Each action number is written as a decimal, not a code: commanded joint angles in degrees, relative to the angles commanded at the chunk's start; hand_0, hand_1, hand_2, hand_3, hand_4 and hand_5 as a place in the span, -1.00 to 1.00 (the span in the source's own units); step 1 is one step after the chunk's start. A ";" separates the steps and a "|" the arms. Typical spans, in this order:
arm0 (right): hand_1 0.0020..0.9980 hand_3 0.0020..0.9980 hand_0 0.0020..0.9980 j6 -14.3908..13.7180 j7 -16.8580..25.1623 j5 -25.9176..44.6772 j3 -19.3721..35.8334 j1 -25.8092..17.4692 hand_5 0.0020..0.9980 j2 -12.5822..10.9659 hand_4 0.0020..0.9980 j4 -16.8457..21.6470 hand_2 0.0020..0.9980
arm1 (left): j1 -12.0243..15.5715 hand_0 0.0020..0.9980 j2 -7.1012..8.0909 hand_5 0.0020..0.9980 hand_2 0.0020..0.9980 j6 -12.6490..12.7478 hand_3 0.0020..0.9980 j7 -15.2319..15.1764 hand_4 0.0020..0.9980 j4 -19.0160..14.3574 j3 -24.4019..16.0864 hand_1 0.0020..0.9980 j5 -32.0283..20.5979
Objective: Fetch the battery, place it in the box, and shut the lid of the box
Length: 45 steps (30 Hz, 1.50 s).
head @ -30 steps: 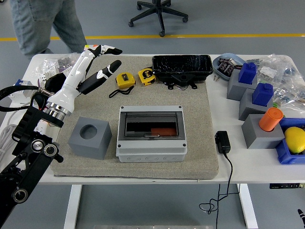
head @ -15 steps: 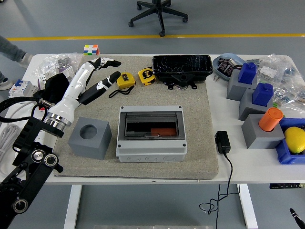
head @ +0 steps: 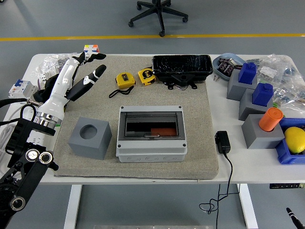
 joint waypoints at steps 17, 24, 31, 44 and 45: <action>0.64 0.64 0.65 0.32 -0.04 -1.62 1.71 1.50 1.00 0.70 1.00 -0.61 0.58 | 4.92 0.70 -0.59 1.00 0.76 0.24 0.67 5.19 1.00 0.75 -5.56 0.82 4.04; 0.64 0.64 0.65 0.33 0.05 -1.90 1.38 1.60 1.00 1.06 1.00 -0.60 0.58 | 6.70 0.80 -1.56 1.00 0.82 -2.62 0.74 10.49 1.00 1.80 -6.60 0.88 8.11; 0.64 0.64 0.65 0.38 -0.03 -1.97 1.11 1.39 1.00 1.17 1.00 -0.63 0.58 | 7.36 0.87 -1.50 1.00 0.86 -4.12 0.77 12.67 1.00 1.91 -6.68 0.95 9.17; 0.64 0.64 0.65 0.41 0.06 -1.80 0.62 0.47 1.00 1.18 1.00 -0.16 0.58 | 7.95 0.89 -1.21 1.00 0.84 -4.30 0.72 13.14 1.00 1.93 -5.87 0.95 10.16; 0.64 0.64 0.65 0.40 0.07 -1.72 0.57 0.56 1.00 1.16 1.00 -0.13 0.58 | 7.85 0.90 -1.22 1.00 0.74 -4.20 0.71 13.02 1.00 1.90 -5.90 0.94 10.15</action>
